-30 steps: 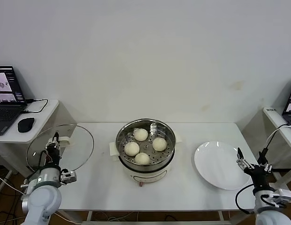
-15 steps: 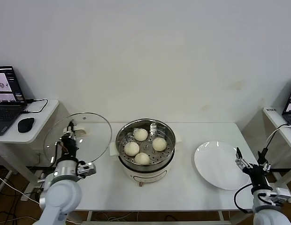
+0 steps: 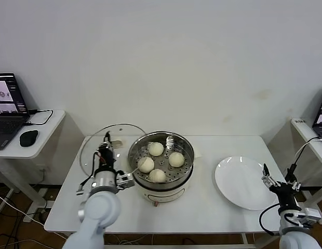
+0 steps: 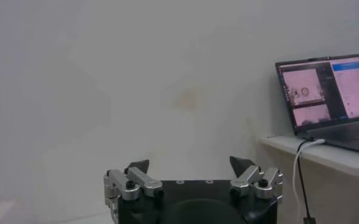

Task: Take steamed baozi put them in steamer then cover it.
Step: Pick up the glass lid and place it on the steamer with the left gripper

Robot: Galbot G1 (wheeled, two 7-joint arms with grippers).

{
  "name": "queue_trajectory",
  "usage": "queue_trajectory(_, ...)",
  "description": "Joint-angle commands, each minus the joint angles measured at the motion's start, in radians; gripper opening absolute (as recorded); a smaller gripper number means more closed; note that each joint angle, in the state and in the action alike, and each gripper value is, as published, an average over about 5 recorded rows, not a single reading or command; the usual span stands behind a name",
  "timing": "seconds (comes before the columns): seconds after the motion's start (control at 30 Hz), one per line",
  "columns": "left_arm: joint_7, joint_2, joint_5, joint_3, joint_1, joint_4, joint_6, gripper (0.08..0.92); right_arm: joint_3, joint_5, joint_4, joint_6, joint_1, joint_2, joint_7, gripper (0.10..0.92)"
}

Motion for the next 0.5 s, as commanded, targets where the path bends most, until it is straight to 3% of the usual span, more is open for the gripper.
queue_trajectory(0.03,-0.001,-0.109,0.031,0.133,-0.118,0.104,0.018,0.133,0.006,-0.011,-0.014,0.002,0.018,0.013,-0.001,0.823)
queue_trajectory(0.5,-0.001,-0.261,0.139,0.238,-0.166,0.246,0.015,0.133,0.027,-0.010,-0.032,0.005,0.028,0.012,-0.004,0.823)
